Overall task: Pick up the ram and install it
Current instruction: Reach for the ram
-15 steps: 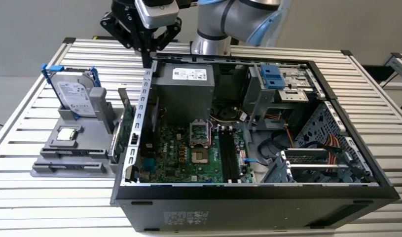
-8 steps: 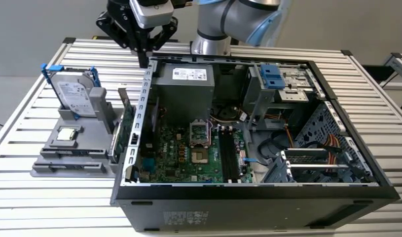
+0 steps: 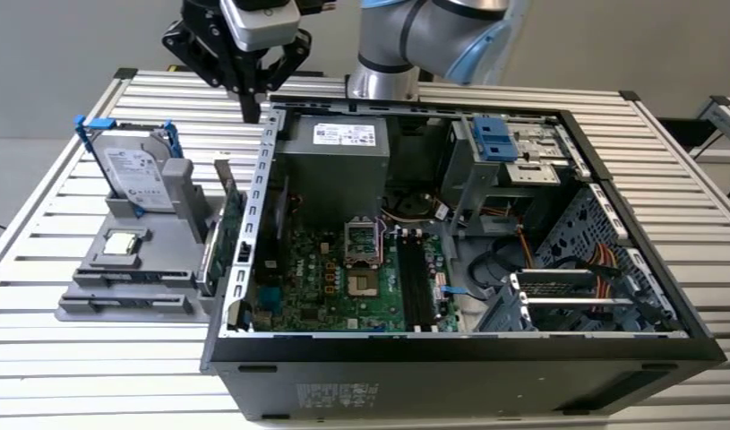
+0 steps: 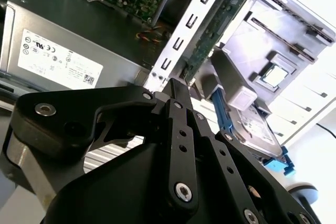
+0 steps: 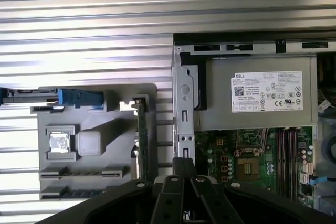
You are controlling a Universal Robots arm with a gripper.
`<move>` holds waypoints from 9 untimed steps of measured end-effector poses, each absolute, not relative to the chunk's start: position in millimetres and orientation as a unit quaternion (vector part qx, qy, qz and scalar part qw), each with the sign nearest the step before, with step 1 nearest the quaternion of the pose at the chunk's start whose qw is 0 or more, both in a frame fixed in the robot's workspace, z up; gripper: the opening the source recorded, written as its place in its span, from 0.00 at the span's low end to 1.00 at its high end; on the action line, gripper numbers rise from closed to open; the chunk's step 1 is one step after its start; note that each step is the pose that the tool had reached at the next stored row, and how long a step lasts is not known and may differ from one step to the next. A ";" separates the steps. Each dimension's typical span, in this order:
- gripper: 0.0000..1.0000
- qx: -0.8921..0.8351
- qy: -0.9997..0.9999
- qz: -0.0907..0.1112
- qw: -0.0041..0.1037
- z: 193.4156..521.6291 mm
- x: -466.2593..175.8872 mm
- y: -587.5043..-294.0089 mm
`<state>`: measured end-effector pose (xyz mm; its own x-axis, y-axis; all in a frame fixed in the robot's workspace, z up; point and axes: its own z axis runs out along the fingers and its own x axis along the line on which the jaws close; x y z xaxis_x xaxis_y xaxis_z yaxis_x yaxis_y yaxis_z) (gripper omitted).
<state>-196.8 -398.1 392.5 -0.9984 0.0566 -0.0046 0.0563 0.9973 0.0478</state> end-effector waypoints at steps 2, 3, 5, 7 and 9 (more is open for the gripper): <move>0.00 0.028 0.999 0.024 0.003 392.5 -199.4 -398.1; 0.00 0.028 0.999 0.024 0.003 392.5 -200.1 -398.1; 0.00 0.028 0.999 0.024 0.002 392.4 -201.0 -398.0; 0.00 0.028 0.999 0.024 0.002 392.5 -201.9 -398.1; 0.00 0.028 0.999 0.024 0.002 392.5 -203.0 -398.1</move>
